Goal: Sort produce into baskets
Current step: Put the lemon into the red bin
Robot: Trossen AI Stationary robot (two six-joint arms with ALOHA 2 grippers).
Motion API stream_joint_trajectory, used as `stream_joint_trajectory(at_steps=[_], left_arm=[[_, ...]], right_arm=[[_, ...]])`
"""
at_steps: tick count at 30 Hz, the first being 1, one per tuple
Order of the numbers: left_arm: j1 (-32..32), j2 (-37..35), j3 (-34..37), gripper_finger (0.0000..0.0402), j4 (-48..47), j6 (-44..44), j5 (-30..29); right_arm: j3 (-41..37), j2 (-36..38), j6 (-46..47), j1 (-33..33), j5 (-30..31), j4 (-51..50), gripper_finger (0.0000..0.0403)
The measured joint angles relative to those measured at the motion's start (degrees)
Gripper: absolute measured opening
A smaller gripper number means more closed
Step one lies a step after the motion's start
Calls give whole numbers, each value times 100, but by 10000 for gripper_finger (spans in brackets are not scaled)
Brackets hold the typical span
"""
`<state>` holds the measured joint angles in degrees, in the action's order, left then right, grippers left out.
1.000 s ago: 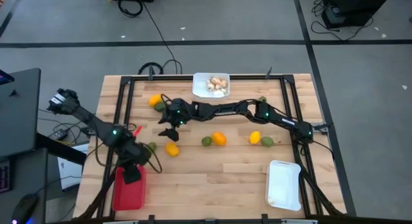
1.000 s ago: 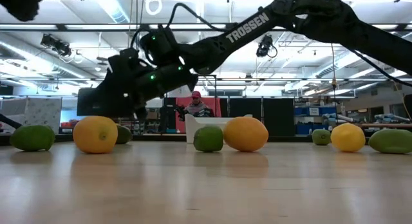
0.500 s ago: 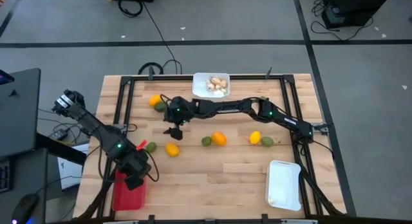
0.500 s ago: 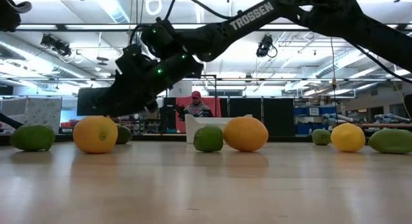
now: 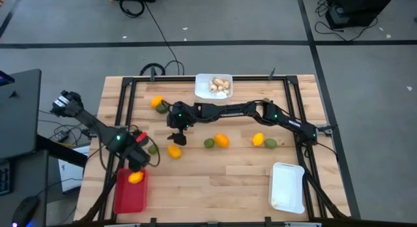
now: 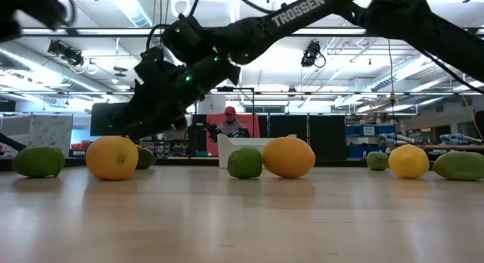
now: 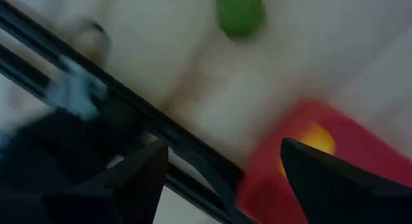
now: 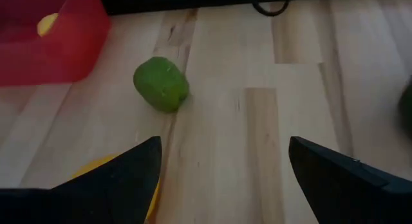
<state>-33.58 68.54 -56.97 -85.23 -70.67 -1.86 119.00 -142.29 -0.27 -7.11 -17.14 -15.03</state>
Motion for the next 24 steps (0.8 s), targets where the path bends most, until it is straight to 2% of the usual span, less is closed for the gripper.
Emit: stream_joint_trajectory(at_steps=[3, 8, 13, 19, 24], left_arm=[[435, -315, -2, 304, -124, 377, -648], [1263, -815, -2, 303, -127, 1150, -1710], [2066, -1090, -2, 303, 222, 2020, -2365], [3101, -1170, 260, 303, 1588, 3503, -2497], [4308, -1062, 651, 303, 2359, 4458, -2388]], right_arm=[[0, 213, -140, 33, 350, -242, 347], [4, 547, -614, 140, 1268, -783, 347], [4, 666, -831, 99, 1691, -1056, 347], [-75, 666, -604, -54, 1322, -1418, 347], [-313, 662, -580, 83, 1245, -1528, 347]])
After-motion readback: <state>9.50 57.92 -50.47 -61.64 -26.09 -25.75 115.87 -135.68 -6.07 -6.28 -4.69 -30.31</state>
